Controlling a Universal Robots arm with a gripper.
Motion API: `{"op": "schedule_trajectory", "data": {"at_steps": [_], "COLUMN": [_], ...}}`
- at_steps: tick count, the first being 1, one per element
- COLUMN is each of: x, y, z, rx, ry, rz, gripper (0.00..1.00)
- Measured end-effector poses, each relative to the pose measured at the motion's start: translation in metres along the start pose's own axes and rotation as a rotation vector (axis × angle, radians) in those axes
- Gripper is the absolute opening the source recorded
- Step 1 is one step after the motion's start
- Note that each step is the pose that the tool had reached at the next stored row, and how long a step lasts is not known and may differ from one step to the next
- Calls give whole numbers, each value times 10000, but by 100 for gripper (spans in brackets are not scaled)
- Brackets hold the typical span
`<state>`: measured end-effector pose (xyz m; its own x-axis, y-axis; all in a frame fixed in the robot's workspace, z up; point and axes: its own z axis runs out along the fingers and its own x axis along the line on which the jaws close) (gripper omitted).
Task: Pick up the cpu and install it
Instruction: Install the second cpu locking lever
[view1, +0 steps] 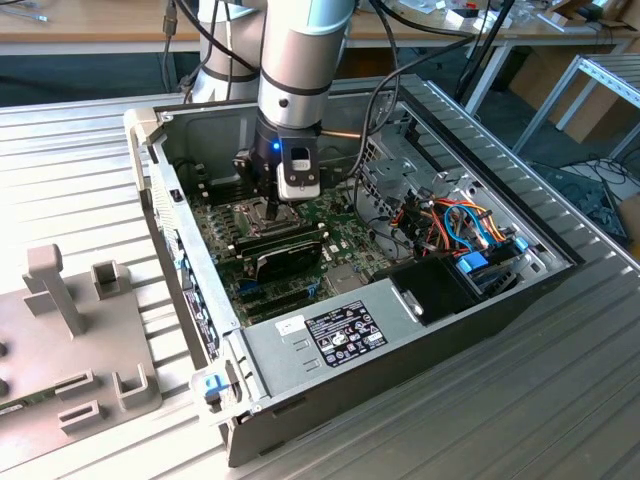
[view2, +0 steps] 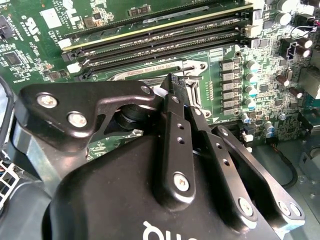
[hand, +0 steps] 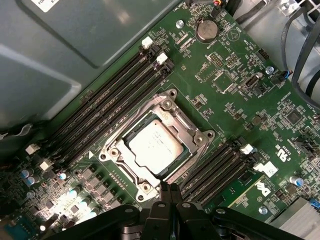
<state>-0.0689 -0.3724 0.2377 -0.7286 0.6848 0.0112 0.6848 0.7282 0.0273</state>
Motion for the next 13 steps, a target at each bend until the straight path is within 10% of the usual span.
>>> {"op": "schedule_trajectory", "data": {"at_steps": [13], "x": [-27], "y": [-28], "z": [19], "rx": [68], "ry": [74], "rz": [3], "gripper": [11]}}
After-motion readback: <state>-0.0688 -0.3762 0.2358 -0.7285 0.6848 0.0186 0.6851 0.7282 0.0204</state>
